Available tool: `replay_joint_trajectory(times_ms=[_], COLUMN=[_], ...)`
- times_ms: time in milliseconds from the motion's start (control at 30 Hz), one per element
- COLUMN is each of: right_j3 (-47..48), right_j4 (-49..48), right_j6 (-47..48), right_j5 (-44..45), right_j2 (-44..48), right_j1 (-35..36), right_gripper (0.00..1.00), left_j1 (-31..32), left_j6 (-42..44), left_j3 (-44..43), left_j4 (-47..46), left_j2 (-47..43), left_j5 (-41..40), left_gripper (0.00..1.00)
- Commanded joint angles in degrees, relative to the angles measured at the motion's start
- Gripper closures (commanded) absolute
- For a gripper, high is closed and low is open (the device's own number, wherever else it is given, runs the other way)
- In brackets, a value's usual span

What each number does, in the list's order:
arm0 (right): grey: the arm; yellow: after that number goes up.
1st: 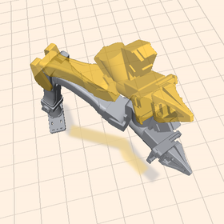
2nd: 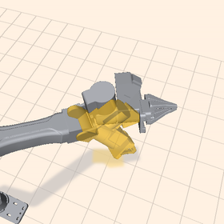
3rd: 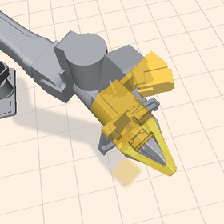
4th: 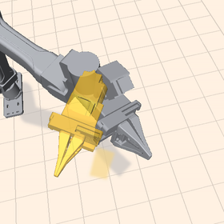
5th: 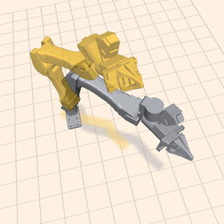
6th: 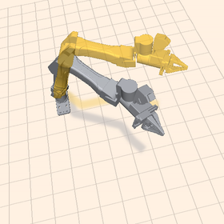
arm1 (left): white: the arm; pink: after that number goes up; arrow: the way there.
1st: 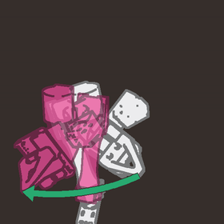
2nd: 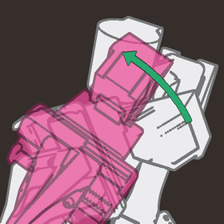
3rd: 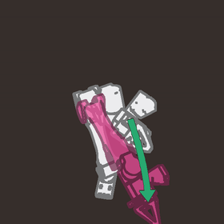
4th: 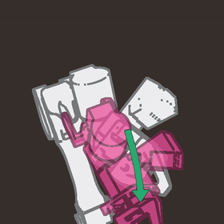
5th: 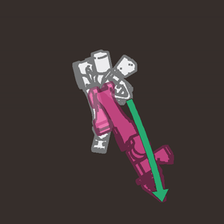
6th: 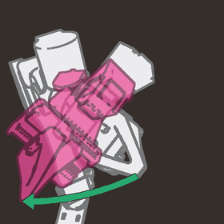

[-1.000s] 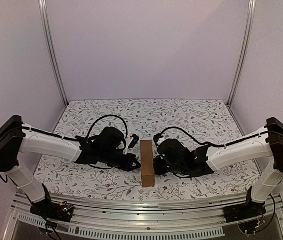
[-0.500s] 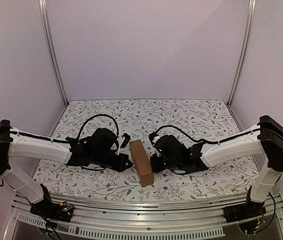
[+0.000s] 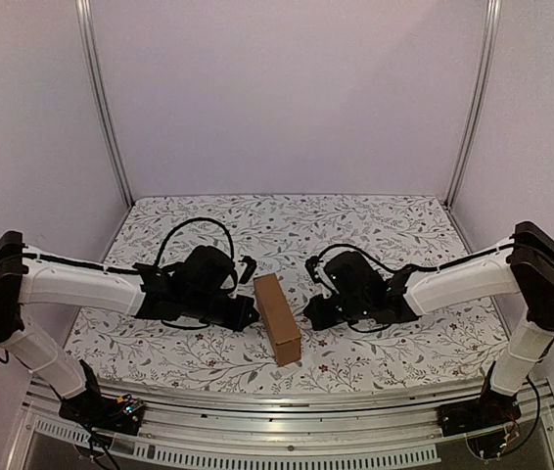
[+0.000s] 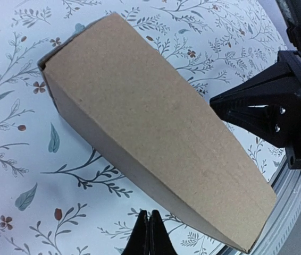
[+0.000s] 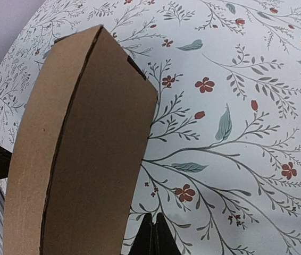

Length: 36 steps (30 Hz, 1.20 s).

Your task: Fold the paper box

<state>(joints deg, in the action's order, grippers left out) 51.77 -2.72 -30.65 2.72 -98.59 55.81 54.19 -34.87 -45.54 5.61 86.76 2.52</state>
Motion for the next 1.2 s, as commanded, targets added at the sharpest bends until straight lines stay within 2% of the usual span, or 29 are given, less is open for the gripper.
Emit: replay_joint_trajectory(times_ms=[0, 700, 900, 1167], right_j3=[-0.5, 2.8, 1.5, -4.6], right_j4=[-4.4, -20.0, -21.0, -15.9], right_j6=[-2.9, -12.6, -13.4, -9.5], right_j5=[-8.2, -19.5, -16.4, -8.5], right_j2=[-4.7, -17.8, -18.3, -13.0], right_j1=[-1.3, -1.3, -1.1, -2.0], right_gripper=[1.00, 1.00, 1.00, 1.00], left_j1=[-0.9, -0.9, -0.9, -0.9], left_j6=[1.5, 2.4, 2.3, 2.3], left_j3=[-2.8, -6.4, -7.1, -7.5], left_j4=[1.8, 2.5, 3.2, 3.7], left_j2=[2.0, 5.2, 5.1, 5.3], left_j5=[-0.3, 0.1, 0.1, -0.1], left_gripper=[1.00, 1.00, 1.00, 1.00])
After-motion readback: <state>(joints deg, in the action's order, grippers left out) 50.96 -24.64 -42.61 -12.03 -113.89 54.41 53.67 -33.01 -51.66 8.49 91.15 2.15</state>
